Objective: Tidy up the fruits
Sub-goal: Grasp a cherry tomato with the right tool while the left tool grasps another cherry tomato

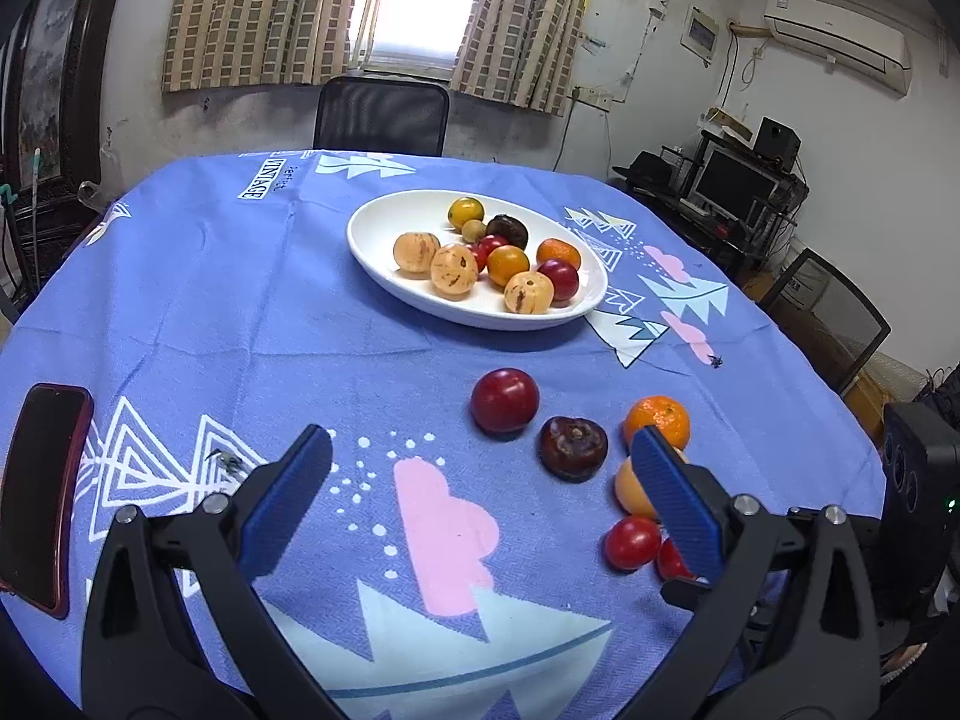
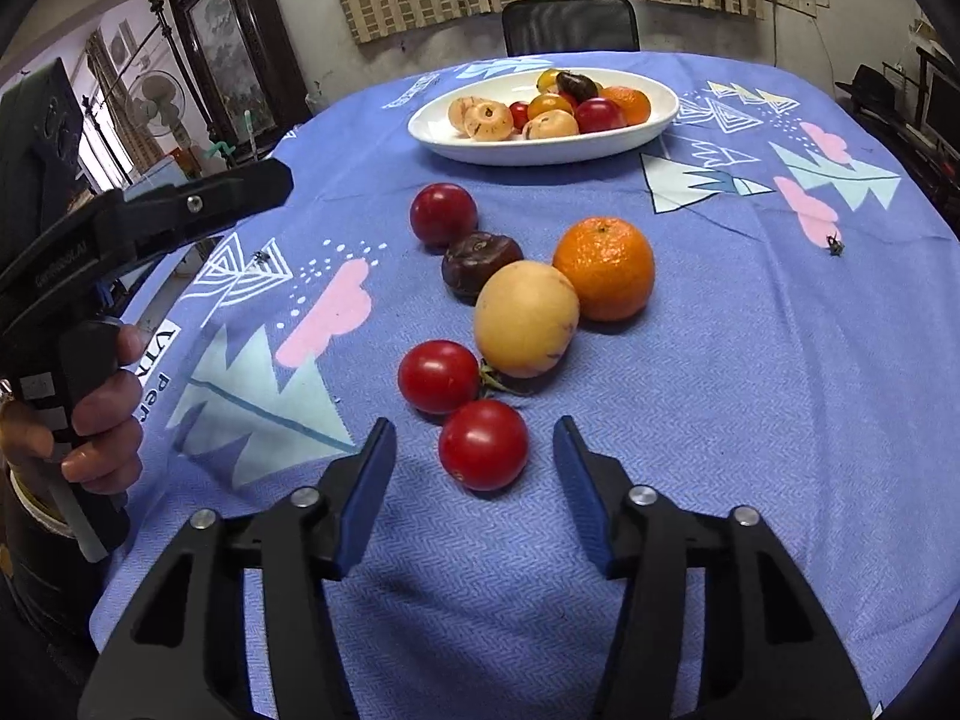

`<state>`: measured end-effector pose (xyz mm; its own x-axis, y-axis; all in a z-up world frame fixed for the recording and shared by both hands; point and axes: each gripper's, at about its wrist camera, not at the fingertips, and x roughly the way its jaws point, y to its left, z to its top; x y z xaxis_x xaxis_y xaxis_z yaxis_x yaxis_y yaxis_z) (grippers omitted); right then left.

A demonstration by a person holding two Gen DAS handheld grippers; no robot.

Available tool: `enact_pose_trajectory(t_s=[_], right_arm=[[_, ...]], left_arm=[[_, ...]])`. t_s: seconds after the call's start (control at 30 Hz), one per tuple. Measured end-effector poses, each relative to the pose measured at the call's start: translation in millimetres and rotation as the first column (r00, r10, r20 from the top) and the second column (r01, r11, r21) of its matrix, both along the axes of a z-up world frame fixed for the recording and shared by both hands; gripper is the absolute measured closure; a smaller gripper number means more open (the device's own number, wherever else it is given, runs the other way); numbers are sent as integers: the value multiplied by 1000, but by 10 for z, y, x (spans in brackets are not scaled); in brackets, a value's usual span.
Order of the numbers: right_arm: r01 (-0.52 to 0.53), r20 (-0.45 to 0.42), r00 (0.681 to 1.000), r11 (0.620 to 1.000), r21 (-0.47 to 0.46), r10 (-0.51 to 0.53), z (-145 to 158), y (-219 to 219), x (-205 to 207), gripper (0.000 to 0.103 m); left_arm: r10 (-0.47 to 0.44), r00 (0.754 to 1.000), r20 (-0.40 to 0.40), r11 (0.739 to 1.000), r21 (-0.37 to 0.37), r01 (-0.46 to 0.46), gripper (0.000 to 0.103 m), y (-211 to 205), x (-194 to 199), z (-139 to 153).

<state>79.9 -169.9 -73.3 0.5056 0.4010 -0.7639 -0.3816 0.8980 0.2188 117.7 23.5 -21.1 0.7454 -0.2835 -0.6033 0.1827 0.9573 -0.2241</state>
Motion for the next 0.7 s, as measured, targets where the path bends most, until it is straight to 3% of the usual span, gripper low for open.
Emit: enact_pose_trajectory(t_s=[0.57, 0.7], right_arm=[[5, -15, 1000, 999, -51, -6, -41, 50, 41, 58], [5, -20, 1000, 999, -48, -6, -47, 48, 50, 64]], left_arm=[[8, 1000, -2, 1000, 29, -8, 2, -24, -4, -15], [7, 1000, 9, 999, 48, -8, 2, -53, -21, 3]])
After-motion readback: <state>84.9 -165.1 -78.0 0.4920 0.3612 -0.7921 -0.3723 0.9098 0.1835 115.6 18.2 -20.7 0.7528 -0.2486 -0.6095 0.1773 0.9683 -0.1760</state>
